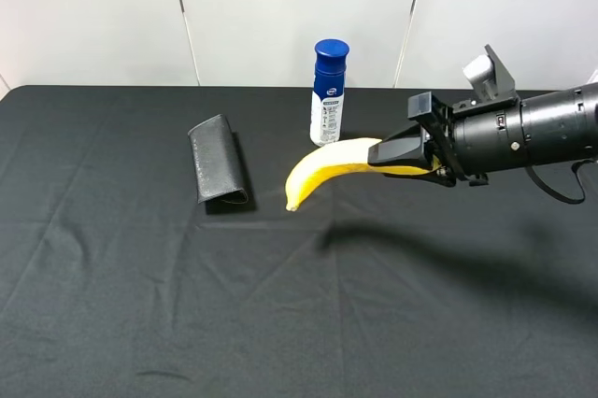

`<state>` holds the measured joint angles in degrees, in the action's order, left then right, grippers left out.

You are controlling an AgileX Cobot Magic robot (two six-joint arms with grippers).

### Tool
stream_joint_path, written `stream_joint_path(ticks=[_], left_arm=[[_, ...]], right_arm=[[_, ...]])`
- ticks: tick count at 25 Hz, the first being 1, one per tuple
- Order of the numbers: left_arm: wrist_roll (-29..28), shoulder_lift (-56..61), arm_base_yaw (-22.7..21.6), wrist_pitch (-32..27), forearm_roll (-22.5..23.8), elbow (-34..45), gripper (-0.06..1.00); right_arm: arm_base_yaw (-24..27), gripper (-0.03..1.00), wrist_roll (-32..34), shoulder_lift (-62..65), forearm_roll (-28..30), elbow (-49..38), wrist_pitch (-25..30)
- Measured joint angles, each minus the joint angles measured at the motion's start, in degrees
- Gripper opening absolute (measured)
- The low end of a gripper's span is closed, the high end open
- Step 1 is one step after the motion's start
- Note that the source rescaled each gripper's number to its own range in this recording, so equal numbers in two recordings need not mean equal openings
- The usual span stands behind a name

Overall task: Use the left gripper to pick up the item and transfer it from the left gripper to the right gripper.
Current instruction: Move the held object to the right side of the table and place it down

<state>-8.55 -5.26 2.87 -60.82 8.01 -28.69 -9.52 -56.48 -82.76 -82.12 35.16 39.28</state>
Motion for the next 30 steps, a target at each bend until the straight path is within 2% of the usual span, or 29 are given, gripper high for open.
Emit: stream_joint_path(ticks=[4,8,12,16,22,25,30], left_arm=[[0.0,0.0,-5.7,0.0,0.1,0.0,1.00],[0.0,0.7,-5.8,0.0,0.1,0.0,1.00],[0.0,4.9,-5.9,0.1,0.1,0.0,1.00],[0.1,5.4,-6.1,-0.1,0.1,0.0,1.00],[0.1,5.4,-6.3,-0.1,0.1,0.0,1.00],[0.1,5.4,-6.3,-0.1,0.1,0.0,1.00],[0.1,5.4,-6.3,-0.1,0.1,0.0,1.00]], right_arm=[[0.0,0.03,4.2,0.0,3.4,0.0,-1.2],[1.5,0.03,8.6,0.0,7.4,0.0,-0.4],[7.6,0.03,10.6,0.0,10.1,0.0,3.3],[14.7,0.03,11.1,0.0,12.8,0.0,9.3],[23.4,0.03,11.1,0.0,15.5,0.1,13.8],[25.4,0.03,12.1,-0.1,20.0,2.9,16.3],[25.5,0.03,21.0,-0.3,32.9,12.0,20.2]])
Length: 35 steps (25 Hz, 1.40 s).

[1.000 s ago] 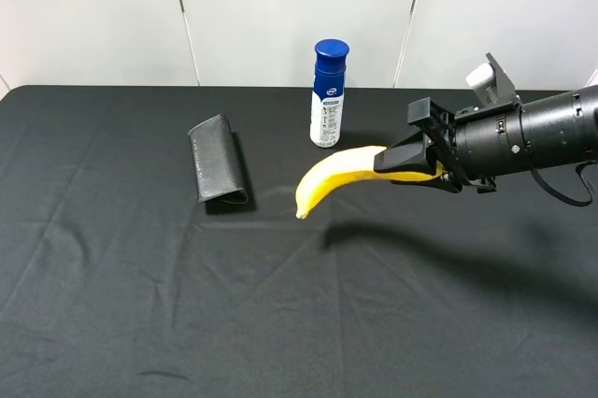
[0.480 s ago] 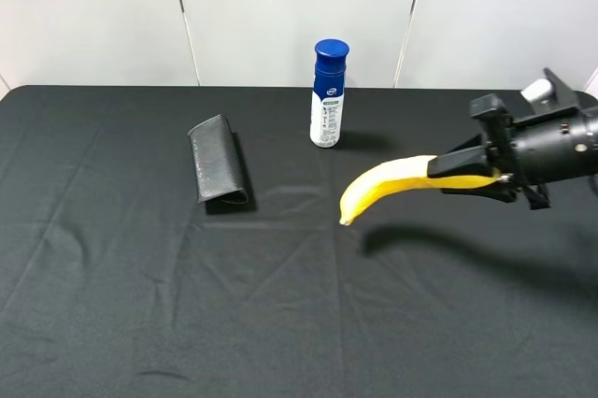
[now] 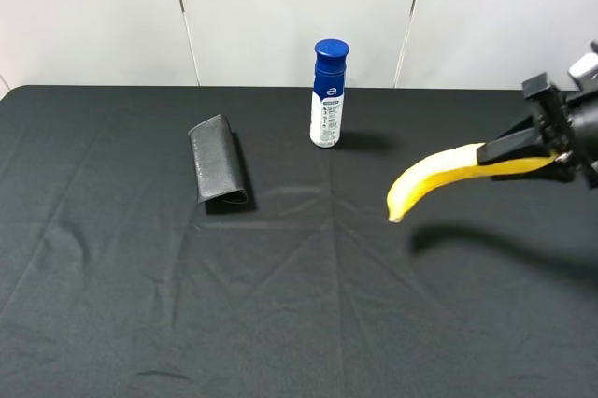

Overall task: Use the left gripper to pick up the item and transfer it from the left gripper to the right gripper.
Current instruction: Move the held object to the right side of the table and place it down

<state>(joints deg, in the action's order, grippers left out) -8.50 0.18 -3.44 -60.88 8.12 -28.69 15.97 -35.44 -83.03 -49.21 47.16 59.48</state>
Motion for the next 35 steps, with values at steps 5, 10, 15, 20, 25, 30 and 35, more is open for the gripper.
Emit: stream_joint_path(ticks=[5,10,15,20,25,30,35], left_arm=[[0.0,0.0,0.0,0.0,0.0,0.0,1.00],[0.0,0.0,0.0,0.0,0.0,0.0,1.00],[0.0,0.0,0.0,0.0,0.0,0.0,1.00],[0.0,0.0,0.0,0.0,0.0,0.0,1.00],[0.0,0.0,0.0,0.0,0.0,0.0,1.00],[0.0,0.0,0.0,0.0,0.0,0.0,1.00],[0.0,0.0,0.0,0.0,0.0,0.0,1.00]], right_arm=[[0.4,0.03,4.9,-4.7,6.0,6.3,3.7],[0.4,0.03,4.6,-12.2,5.0,8.7,6.1],[0.4,0.03,2.5,-18.1,2.8,9.9,7.2],[0.4,0.03,-0.8,-23.1,-0.5,10.0,8.5],[0.4,0.03,-1.2,-25.3,-1.4,10.0,7.4],[0.4,0.03,-1.2,-25.3,-1.6,10.0,6.1],[0.4,0.19,-1.2,-25.3,-1.5,10.0,4.9]])
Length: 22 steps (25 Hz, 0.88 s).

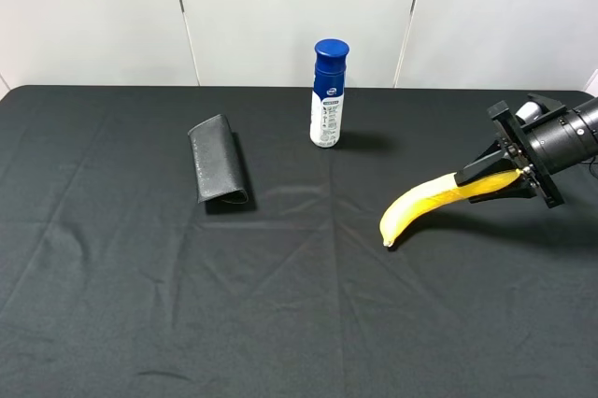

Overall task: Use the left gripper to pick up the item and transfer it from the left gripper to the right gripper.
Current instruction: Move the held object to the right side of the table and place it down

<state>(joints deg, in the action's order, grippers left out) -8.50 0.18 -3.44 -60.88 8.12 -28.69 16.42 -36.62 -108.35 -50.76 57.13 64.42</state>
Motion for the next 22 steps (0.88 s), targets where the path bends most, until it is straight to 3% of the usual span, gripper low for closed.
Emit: stream_joint_path(ticks=[2,3,5,10,22], left_arm=[[0.0,0.0,0.0,0.0,0.0,0.0,1.00],[0.0,0.0,0.0,0.0,0.0,0.0,1.00],[0.0,0.0,0.0,0.0,0.0,0.0,1.00],[0.0,0.0,0.0,0.0,0.0,0.0,1.00],[0.0,0.0,0.0,0.0,0.0,0.0,1.00]], right_arm=[[0.0,0.63,0.3,0.0,0.2,0.0,-1.5],[0.0,0.78,0.5,0.0,0.5,0.0,-2.1],[0.0,0.92,1.3,0.0,1.4,0.0,-2.9],[0.0,0.99,1.7,0.0,1.7,0.0,-3.8],[0.0,1.00,3.5,2.5,3.5,0.0,-2.4]])
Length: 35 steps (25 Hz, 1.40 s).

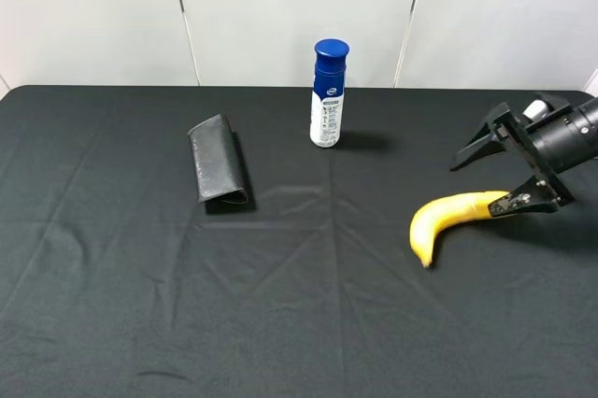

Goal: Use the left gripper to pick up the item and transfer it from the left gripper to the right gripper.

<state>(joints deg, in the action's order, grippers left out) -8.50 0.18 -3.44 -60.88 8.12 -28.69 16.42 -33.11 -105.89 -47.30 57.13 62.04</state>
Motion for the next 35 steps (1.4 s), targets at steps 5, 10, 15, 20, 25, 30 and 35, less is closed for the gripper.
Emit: stream_joint_path(ticks=[5,10,15,20,25,30,35], left_arm=[[0.0,0.0,0.0,0.0,0.0,0.0,1.00],[0.0,0.0,0.0,0.0,0.0,0.0,1.00],[0.0,0.0,0.0,0.0,0.0,0.0,1.00],[0.0,0.0,0.0,0.0,0.0,0.0,1.00],[0.0,0.0,0.0,0.0,0.0,0.0,1.00],[0.0,0.0,0.0,0.0,0.0,0.0,1.00],[0.0,0.0,0.0,0.0,0.0,0.0,1.00]], right_arm=[[0.0,1.00,1.7,5.3,1.7,0.0,0.1],[0.0,1.00,3.8,12.4,5.1,0.0,0.1],[0.0,1.00,6.4,20.9,10.8,0.0,0.1],[0.0,1.00,8.3,30.9,15.9,-0.1,0.2],[0.0,1.00,9.0,40.9,19.8,-0.1,0.5],[0.0,1.00,9.0,50.3,24.0,-0.1,0.8],[0.0,1.00,9.7,57.0,25.1,-2.2,0.9]])
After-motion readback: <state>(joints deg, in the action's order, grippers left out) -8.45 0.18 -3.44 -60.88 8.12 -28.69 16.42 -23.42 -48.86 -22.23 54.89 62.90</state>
